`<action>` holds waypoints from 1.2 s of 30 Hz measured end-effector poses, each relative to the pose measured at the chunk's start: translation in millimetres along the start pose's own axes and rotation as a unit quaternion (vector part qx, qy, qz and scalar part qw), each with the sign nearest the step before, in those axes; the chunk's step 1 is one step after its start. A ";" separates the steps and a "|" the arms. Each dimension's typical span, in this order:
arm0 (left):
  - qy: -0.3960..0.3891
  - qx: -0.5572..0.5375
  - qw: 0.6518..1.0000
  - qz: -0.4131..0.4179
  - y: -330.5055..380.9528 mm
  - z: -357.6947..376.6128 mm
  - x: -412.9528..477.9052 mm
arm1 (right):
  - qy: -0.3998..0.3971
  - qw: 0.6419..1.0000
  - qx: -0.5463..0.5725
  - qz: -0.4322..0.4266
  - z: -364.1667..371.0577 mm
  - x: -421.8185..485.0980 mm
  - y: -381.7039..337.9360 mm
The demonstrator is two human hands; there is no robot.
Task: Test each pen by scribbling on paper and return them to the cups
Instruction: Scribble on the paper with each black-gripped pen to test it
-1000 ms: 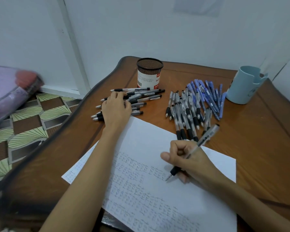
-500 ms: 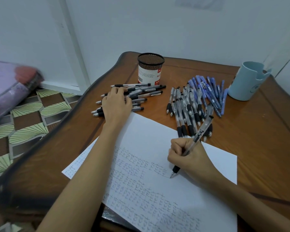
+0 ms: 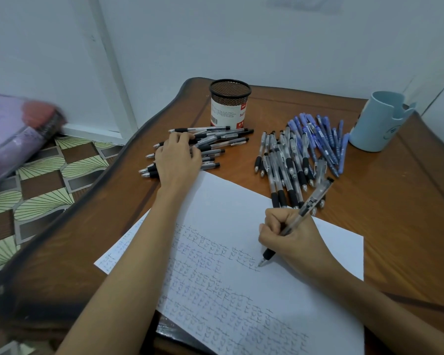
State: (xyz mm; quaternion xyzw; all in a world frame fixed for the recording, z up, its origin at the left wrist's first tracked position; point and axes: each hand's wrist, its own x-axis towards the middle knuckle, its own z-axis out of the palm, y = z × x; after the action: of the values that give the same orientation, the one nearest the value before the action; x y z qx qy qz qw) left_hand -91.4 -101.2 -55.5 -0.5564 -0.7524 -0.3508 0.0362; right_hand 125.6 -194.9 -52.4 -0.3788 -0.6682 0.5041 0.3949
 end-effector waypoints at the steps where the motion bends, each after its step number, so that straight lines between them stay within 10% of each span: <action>1: 0.000 -0.001 1.000 0.002 0.0 -0.2 0.0 | 0.005 1.000 -0.001 -0.001 -0.4 0.7 0.4; 36: 0.007 -0.005 1.000 0.003 -1.8 1.3 0.1 | -0.019 0.988 0.080 0.131 -20.2 8.8 -20.3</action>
State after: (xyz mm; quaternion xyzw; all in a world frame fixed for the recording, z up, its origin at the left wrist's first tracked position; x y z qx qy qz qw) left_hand -92.5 -100.6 -57.3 -0.5567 -0.7485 -0.3581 0.0397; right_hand 138.3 -183.5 -27.7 -0.4207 -0.5780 0.6102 0.3416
